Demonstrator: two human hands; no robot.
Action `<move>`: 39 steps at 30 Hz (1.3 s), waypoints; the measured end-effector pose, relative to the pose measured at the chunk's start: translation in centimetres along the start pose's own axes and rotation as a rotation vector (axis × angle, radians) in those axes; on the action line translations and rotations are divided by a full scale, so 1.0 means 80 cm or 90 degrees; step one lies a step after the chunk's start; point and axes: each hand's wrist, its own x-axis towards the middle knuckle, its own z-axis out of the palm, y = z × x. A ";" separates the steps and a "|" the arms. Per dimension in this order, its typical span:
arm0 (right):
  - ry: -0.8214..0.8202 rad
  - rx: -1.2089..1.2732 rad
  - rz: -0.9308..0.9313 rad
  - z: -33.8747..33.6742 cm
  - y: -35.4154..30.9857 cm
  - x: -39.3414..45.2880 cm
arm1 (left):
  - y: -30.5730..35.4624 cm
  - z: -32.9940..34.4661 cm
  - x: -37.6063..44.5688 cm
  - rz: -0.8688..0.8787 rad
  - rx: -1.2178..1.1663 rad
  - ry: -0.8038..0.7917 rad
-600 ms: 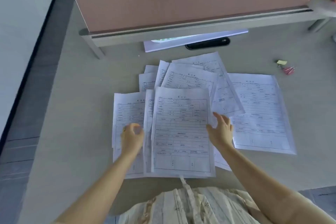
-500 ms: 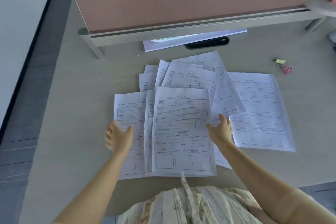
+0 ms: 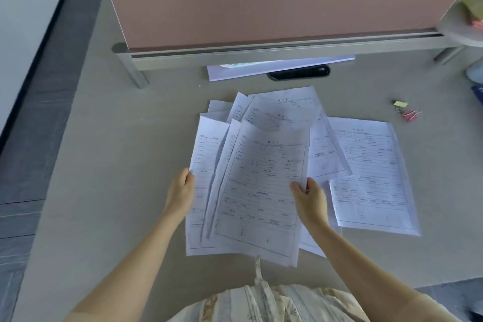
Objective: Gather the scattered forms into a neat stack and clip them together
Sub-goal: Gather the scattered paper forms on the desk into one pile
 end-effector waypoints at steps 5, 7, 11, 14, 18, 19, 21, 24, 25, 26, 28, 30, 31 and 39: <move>0.014 -0.003 0.005 -0.019 -0.021 0.042 | 0.048 0.016 0.040 0.056 0.014 -0.052; 0.007 -0.012 0.020 -0.024 -0.028 0.062 | 0.069 0.025 0.058 0.066 0.009 -0.056; -0.018 -0.009 0.065 -0.028 -0.044 0.095 | 0.082 0.047 0.100 0.030 0.034 -0.085; -0.019 0.002 0.079 -0.027 -0.055 0.114 | 0.084 0.061 0.119 -0.034 0.054 -0.113; -0.046 0.022 0.100 -0.021 -0.066 0.131 | 0.090 0.071 0.126 -0.121 -0.027 -0.151; -0.071 0.029 0.119 -0.018 -0.067 0.133 | 0.092 0.072 0.124 -0.132 -0.040 -0.170; -0.125 0.040 0.150 -0.015 -0.070 0.134 | 0.092 0.076 0.116 -0.141 -0.062 -0.193; -0.158 0.040 0.139 -0.016 -0.070 0.132 | 0.089 0.083 0.097 -0.147 -0.115 -0.195; -0.149 0.040 0.129 -0.019 -0.070 0.132 | 0.086 0.086 0.091 -0.150 -0.127 -0.182; -0.134 0.036 0.112 -0.025 -0.070 0.134 | 0.083 0.089 0.087 -0.153 -0.144 -0.174; -0.097 -0.005 0.065 -0.040 -0.075 0.143 | 0.085 0.099 0.076 -0.156 -0.187 -0.177; -0.058 -0.065 0.024 -0.058 -0.077 0.160 | 0.097 0.110 0.065 -0.140 -0.180 -0.191; -0.047 -0.101 0.009 -0.066 -0.077 0.171 | 0.101 0.118 0.063 -0.124 -0.172 -0.192; -0.082 -0.226 0.077 -0.089 -0.054 0.202 | 0.131 0.149 0.058 -0.240 -0.278 -0.227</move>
